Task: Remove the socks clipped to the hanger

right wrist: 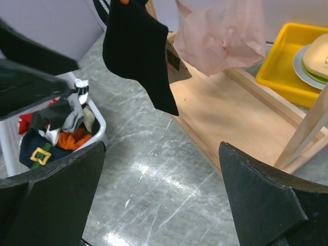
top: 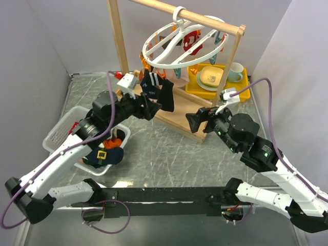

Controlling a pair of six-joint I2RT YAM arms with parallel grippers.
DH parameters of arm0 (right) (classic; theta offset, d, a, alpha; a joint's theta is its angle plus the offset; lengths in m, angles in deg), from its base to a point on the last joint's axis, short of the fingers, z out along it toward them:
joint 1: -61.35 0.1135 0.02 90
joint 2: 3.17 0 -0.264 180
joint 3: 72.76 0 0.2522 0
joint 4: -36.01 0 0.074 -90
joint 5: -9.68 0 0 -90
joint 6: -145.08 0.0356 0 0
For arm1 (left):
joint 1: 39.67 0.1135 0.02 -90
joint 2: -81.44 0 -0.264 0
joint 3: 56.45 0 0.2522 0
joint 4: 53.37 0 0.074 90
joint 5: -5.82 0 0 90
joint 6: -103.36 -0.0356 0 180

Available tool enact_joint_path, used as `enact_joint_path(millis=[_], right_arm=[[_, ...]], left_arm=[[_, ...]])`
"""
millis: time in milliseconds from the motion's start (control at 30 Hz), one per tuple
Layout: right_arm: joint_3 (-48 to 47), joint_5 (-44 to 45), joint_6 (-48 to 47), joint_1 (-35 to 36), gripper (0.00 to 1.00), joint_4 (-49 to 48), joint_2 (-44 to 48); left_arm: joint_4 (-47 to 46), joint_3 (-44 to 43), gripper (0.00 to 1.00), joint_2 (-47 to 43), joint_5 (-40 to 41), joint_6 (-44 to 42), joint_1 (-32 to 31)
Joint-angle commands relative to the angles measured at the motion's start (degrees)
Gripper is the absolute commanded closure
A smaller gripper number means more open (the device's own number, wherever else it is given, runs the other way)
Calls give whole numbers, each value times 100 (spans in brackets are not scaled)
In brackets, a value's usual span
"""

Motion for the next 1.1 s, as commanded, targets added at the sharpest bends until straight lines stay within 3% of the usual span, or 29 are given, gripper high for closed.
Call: enact_joint_path(millis=[0,200,300,400,433,500,867,1067], right_arm=[[-3,80,75,-21,0,-150,207],[24,80,128,-29,0,-115,287],[41,72,163,-21,0,-88,330],[94,81,171,-29,0,-88,392],[103,98,171,-29,0,-97,401],[138,116,163,-29,0,-97,427],[41,-236,57,-21,0,-246,120],[-134,-464,84,-29,0,-449,-170]], left_arm=[[-577,-502,22,415,-6,-342,-114],[-832,-678,26,916,249,-615,-167],[-885,-748,35,1057,310,-703,-228],[-938,-801,68,1084,302,-782,-298],[-938,-810,87,1066,302,-800,-325],[-903,-827,98,1023,336,-879,-369],[-209,-968,99,794,12,-1704,-439],[-568,-511,99,390,-138,-1811,-483]])
